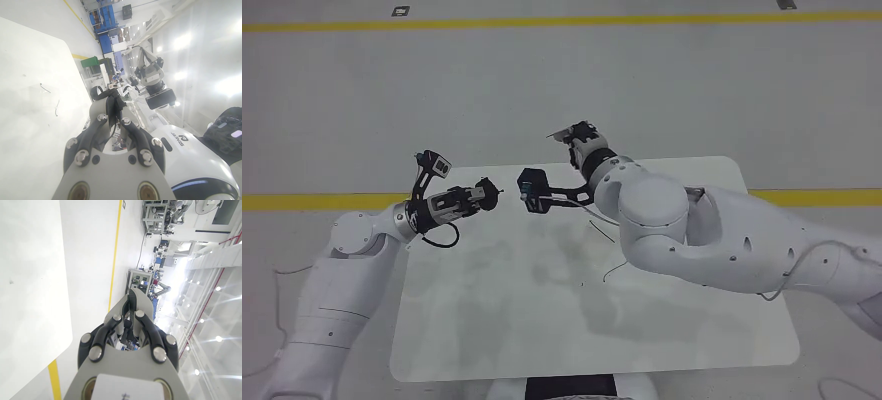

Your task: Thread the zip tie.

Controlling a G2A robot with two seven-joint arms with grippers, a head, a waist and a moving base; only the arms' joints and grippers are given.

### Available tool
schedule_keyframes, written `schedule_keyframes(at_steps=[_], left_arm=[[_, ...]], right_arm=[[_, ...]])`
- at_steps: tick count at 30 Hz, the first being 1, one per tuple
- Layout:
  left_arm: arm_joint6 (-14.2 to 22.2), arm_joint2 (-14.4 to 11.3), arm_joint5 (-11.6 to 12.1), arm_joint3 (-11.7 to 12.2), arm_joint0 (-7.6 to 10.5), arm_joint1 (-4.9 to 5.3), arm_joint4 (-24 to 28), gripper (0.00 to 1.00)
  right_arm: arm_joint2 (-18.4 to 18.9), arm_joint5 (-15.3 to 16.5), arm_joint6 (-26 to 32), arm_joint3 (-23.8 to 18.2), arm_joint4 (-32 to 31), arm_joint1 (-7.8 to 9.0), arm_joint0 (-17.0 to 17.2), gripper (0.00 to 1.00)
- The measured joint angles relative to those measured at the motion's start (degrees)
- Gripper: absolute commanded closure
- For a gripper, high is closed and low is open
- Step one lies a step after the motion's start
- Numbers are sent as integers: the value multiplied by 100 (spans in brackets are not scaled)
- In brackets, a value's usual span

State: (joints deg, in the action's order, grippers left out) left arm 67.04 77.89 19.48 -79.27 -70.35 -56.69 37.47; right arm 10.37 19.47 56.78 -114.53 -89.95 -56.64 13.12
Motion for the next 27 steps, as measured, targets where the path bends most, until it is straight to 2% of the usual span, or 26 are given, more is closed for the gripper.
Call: schedule_keyframes(at_steps=[7, 13, 20, 23, 27], left_arm=[[0, 0, 0, 0, 0, 0, 0, 100], [0, 0, 0, 0, 0, 0, 0, 100], [0, 0, 0, 0, 0, 0, 0, 100], [0, 0, 0, 0, 0, 0, 0, 100], [0, 0, 0, 0, 0, 0, 0, 100]], right_arm=[[196, -129, -511, 158, 0, 93, 291, 100], [330, -310, -1712, 523, 0, 217, 472, 100], [89, -723, -3251, 1081, 0, 361, 498, 100], [-69, -789, -3552, 1203, 0, 392, 393, 100], [-63, -796, -3671, 1205, 0, 389, 397, 100]])
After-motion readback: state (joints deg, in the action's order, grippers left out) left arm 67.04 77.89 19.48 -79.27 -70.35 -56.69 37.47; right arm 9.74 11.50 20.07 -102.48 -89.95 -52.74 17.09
